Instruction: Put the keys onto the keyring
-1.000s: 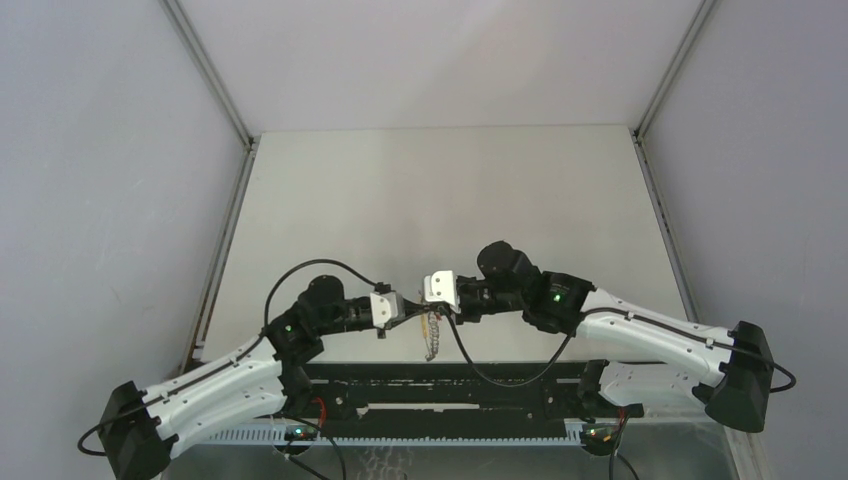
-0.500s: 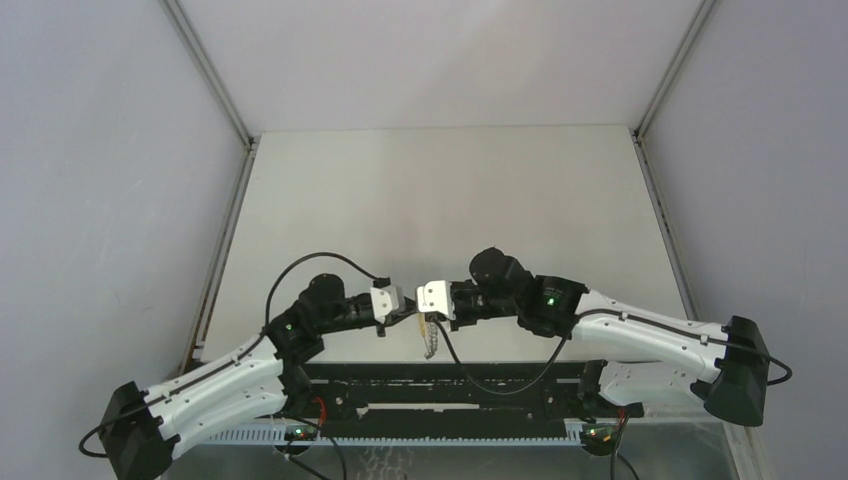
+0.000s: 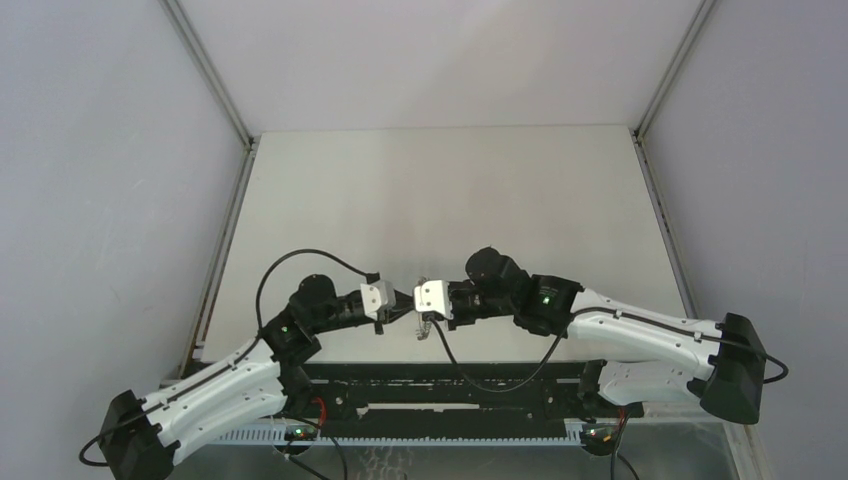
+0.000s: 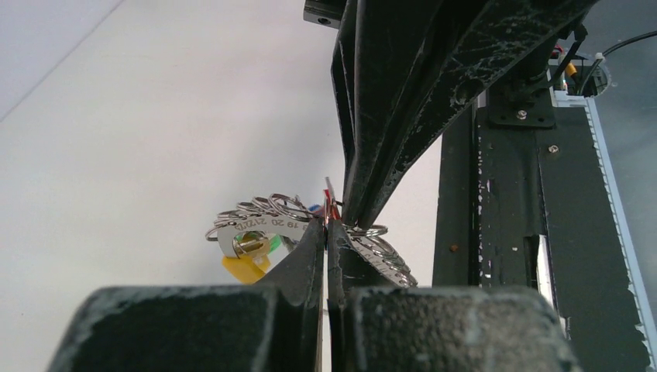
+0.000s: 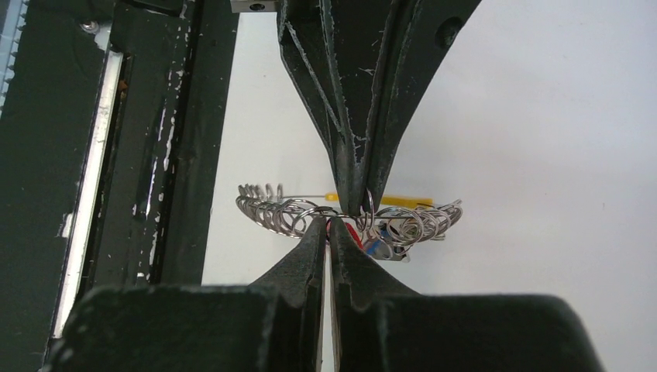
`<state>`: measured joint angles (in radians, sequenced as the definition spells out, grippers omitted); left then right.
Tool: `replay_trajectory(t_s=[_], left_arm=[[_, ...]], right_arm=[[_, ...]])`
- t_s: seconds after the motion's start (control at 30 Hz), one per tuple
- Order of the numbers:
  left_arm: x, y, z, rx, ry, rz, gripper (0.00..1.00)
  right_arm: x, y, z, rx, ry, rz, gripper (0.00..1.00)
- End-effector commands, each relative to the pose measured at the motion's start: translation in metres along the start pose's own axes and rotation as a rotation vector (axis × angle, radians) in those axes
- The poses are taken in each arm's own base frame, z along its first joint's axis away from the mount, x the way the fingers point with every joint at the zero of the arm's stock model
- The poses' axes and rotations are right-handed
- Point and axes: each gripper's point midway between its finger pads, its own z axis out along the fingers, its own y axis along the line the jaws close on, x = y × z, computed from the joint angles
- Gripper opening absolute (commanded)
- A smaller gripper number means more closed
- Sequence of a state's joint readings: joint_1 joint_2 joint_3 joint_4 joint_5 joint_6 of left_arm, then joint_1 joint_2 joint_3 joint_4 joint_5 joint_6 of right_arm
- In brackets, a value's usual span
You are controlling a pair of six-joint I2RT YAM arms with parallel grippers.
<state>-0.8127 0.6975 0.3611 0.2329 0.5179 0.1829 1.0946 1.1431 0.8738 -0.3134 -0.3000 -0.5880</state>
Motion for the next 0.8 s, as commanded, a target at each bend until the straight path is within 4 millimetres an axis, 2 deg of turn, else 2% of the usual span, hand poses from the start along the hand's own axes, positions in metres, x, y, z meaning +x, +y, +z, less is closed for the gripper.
replay_trajectory(t_s=[0.0,0.13,0.27,0.4,0.77], left_arm=[[-0.047,0.002,-0.003,-0.009,-0.197,0.070,0.00],[-0.047,0.003,-0.004,-0.023,-0.224,0.076,0.00],[-0.047,0.003,-0.005,-0.026,-0.248,0.087,0.00],[-0.047,0.002,-0.005,-0.021,-0.276,0.087,0.00],[-0.052,0.001,-0.004,0.000,-0.304,0.088,0.00]], right_arm=[[-0.004,0.001,-0.002,-0.014,-0.021,0.032,0.00],[-0.013,-0.007,-0.023,0.024,-0.083,0.087,0.10],[-0.030,-0.012,-0.045,0.051,-0.213,0.097,0.20],[-0.042,-0.018,-0.056,0.053,-0.309,0.099,0.26],[-0.046,-0.031,-0.046,0.002,-0.375,0.145,0.26]])
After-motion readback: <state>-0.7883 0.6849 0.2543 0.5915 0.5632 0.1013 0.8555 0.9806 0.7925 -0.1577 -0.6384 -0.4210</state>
